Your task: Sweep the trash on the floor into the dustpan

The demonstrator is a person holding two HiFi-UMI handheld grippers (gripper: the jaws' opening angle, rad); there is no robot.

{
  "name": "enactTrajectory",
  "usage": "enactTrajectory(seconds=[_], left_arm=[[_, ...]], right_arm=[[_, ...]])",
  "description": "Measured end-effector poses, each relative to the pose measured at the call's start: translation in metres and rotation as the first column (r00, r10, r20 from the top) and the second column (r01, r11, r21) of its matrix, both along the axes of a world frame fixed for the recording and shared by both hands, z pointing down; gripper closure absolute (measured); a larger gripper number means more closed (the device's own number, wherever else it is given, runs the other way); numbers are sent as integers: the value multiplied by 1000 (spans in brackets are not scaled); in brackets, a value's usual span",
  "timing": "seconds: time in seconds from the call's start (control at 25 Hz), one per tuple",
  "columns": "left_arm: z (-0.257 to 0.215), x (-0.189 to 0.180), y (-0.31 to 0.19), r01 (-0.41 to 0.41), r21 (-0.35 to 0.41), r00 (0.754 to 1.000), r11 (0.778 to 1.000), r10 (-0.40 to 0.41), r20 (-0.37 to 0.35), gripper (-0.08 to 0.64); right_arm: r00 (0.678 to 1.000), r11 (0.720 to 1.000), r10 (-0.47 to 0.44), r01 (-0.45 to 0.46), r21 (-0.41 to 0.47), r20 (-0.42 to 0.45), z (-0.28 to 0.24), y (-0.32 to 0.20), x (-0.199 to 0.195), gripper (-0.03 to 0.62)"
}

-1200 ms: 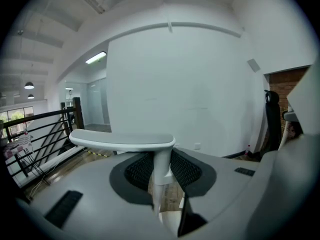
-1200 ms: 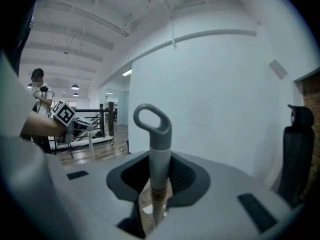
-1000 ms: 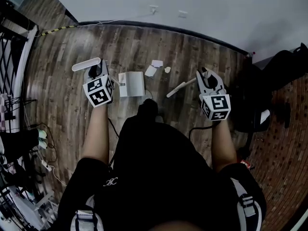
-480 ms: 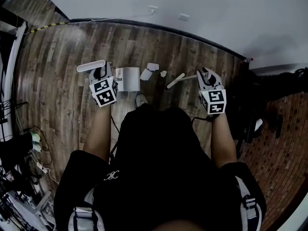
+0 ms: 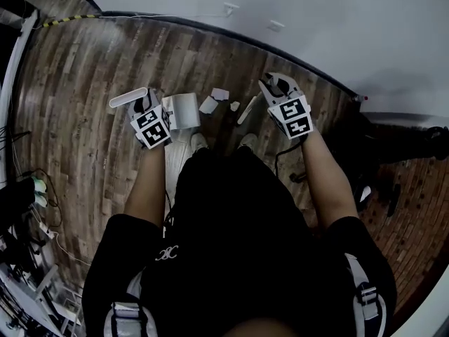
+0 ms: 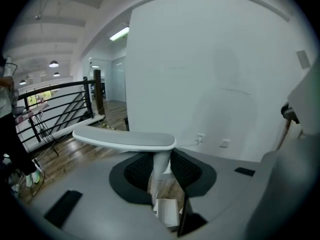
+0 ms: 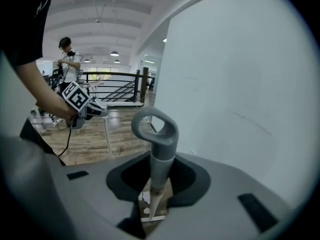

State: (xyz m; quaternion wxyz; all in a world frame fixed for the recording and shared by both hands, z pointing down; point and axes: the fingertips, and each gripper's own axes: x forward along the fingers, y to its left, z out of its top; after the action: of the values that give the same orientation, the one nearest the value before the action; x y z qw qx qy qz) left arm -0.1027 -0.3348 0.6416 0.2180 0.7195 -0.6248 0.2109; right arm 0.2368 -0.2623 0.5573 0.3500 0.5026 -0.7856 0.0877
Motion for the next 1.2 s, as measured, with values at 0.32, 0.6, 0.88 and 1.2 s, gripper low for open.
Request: enactTrajectory(seconds=[0.32, 0.6, 0.88, 1.2], left_arm=[[0, 13, 8, -16, 26, 1000, 1000, 17, -24, 453], [2, 6, 9, -35, 28, 999, 999, 35, -33, 453], [3, -1, 13, -41, 35, 998, 999, 43, -55, 453], [7, -2, 12, -22, 28, 997, 999, 24, -68, 453]], right_arm=[[938, 935, -345, 346, -81, 24, 15, -47, -120, 499], [875, 885, -453, 464, -28, 168, 1, -41, -209, 500], [847, 892, -435, 452, 18, 305, -25, -36, -239, 500], [864, 898, -433, 437, 45, 255, -45, -34, -207, 500]])
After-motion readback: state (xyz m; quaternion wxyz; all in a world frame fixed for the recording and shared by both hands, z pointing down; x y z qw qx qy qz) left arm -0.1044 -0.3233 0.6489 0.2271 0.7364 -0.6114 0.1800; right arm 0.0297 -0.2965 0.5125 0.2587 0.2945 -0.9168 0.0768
